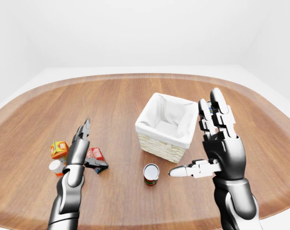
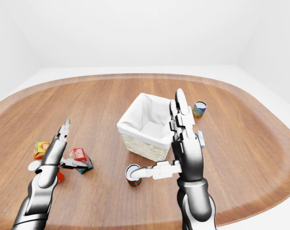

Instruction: Pick the milk and place it in the basket.

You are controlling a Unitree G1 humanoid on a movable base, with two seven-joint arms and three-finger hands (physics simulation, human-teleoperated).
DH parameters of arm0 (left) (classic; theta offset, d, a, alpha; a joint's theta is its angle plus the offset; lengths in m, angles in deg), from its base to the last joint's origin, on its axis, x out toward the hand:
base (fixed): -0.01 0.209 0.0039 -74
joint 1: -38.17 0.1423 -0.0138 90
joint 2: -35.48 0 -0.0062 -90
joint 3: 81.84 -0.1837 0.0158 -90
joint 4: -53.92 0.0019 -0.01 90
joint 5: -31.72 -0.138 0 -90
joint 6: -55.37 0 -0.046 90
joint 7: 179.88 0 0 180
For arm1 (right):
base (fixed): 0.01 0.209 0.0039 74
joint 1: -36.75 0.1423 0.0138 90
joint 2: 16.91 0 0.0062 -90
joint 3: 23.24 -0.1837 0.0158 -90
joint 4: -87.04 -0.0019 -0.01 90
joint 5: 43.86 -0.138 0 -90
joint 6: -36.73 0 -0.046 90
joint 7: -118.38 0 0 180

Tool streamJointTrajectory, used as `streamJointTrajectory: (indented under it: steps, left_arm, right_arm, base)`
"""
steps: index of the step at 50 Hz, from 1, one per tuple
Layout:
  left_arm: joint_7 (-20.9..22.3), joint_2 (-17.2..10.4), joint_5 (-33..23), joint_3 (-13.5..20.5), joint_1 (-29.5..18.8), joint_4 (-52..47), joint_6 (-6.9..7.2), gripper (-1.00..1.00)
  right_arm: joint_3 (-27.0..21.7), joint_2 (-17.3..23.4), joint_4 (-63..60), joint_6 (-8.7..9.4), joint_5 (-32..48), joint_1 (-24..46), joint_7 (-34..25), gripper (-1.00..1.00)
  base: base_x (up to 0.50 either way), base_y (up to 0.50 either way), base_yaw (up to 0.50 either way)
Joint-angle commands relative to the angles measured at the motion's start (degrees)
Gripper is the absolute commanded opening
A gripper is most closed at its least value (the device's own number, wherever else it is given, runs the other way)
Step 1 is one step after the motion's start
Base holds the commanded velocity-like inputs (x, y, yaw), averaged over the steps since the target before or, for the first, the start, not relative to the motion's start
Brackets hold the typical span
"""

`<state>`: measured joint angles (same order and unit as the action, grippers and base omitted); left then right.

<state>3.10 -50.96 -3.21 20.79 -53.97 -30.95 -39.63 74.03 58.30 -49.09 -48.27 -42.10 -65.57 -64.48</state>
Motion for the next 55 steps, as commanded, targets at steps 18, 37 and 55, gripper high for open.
streamJointTrajectory:
  steps: [18, 37, 55]
  left_arm:
    - [-7.7, -3.7, 0.1, -2.2, -6.4, 19.7, 0.0, 1.0]
    - [-16.0, -7.3, 1.0, -5.9, -16.2, 45.8, 0.0, 1.0]
    - [-12.0, -7.1, 4.4, -8.0, -18.5, 54.3, 0.0, -1.0]
  right_arm:
    - [0.3, 0.1, -0.2, 0.0, 0.2, -0.1, 0.1, 1.0]
    - [0.5, 0.1, -0.1, 0.0, 0.3, -0.3, 0.1, 1.0]
    - [0.2, 0.1, -0.5, 0.0, 0.1, -0.5, 0.0, 1.0]
  base:
    - [0.0, 0.0, 0.0]
    - [0.0, 0.0, 0.0]
    - [0.0, 0.0, 0.0]
